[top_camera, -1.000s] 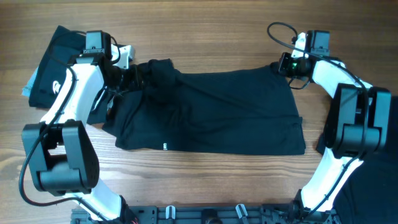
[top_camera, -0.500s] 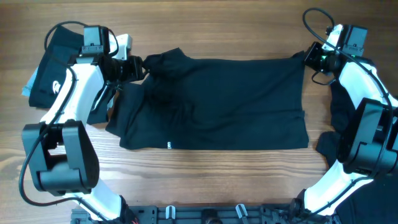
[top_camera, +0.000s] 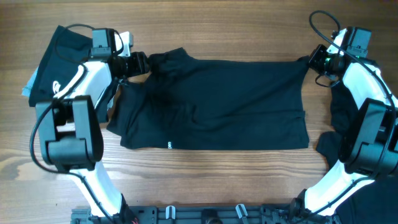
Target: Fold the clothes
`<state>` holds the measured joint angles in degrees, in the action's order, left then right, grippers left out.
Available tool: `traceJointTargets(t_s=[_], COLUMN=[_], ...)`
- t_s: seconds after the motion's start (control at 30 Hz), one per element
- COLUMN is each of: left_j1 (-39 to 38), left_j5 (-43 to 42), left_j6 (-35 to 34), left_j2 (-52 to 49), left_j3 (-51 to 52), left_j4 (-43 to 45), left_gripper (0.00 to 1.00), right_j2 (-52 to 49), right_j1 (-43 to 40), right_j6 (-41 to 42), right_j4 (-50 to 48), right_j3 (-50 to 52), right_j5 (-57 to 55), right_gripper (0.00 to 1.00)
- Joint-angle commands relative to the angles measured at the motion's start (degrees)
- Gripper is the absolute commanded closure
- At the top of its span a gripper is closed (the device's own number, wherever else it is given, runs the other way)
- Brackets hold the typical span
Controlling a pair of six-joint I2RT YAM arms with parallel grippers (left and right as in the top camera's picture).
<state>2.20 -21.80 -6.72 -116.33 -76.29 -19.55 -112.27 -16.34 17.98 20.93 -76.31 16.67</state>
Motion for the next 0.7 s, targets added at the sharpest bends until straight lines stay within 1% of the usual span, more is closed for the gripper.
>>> traceJointTargets(t_s=[0.0,0.07,0.13,0.23,0.27,0.43,0.53,0.6,0.63,0.67], left_j1=[-0.5,-1.5,-2.3,-3.4,-3.6,-1.9,-1.2,-1.2,-1.2,-1.2], left_j5=[-4.9,-5.0,-5.2,-5.5,-5.8,-7.0,-8.9,-8.8,-8.8,-8.7], left_j6=[-6.4,-7.3,-7.9,-8.8,-8.8,-11.8,-11.8,-11.8,-11.8,-11.8], left_j2=[-2.2,-3.0,-3.6,-4.4,-4.4,-3.1,-1.4,-0.6,-0.5,-0.6], left_j3=[-0.9,-0.9,-0.9,-0.9,-0.9,-3.4,-6.4,-9.3,-10.4,-10.9], left_j4=[3.7,6.6,8.4,11.1,11.8,12.8,13.1,11.0,8.4,4.3], left_gripper=[0.35,0.41,0.50,0.90,0.96,0.96,0.96,0.96,0.96,0.64], right_j2=[0.8,0.8,0.8,0.8,0.8,0.8,0.8,0.8,0.8,0.8], right_j1=[-0.2,-0.2,-0.2,-0.2,-0.2,-0.2,-0.2,-0.2,-0.2,-0.2], right_j6=[0.1,0.1,0.1,0.0,0.0,-2.7,-5.0,-6.8,-7.5,-7.6], right_j4=[0.3,0.4,0.4,0.8,1.0,1.2,2.0,2.5,2.7,3.0], right_j3=[0.2,0.2,0.2,0.2,0.2,0.2,0.2,0.2,0.2,0.2], right_j5=[0.1,0.1,0.1,0.1,0.1,0.1,0.1,0.1,0.1,0.1], right_gripper=[0.96,0.96,0.96,0.96,0.96,0.96,0.96,0.96,0.96,0.96])
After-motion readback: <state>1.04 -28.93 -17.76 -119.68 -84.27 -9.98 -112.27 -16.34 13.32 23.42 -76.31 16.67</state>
